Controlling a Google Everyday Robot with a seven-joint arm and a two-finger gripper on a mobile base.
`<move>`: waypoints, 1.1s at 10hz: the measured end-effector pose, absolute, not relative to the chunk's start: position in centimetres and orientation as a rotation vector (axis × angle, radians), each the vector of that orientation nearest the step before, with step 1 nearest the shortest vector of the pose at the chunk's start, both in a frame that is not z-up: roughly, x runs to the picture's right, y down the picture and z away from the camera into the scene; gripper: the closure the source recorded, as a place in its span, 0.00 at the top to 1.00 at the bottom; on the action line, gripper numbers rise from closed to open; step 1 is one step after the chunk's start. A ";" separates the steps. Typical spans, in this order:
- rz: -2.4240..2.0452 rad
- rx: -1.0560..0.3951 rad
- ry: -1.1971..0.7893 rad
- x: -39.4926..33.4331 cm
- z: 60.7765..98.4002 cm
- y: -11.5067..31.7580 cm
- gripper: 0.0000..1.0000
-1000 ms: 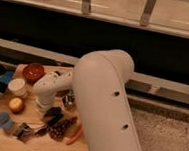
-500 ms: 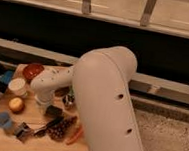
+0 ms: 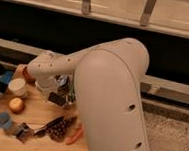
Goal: Place eraser in tray
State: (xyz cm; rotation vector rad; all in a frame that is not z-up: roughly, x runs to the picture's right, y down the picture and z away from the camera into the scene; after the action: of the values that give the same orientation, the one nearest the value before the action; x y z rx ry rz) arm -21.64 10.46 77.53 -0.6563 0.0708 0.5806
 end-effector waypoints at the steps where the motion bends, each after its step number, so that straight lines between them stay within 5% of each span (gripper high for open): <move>1: 0.596 -0.639 0.086 -21.3 77.5 9.4 0.00; 11: 0.819 -0.533 0.201 -13.2 76.6 2.2 0.00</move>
State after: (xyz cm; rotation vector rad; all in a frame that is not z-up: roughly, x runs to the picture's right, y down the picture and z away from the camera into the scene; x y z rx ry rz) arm -13.20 2.23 76.64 -0.5331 0.2014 0.8188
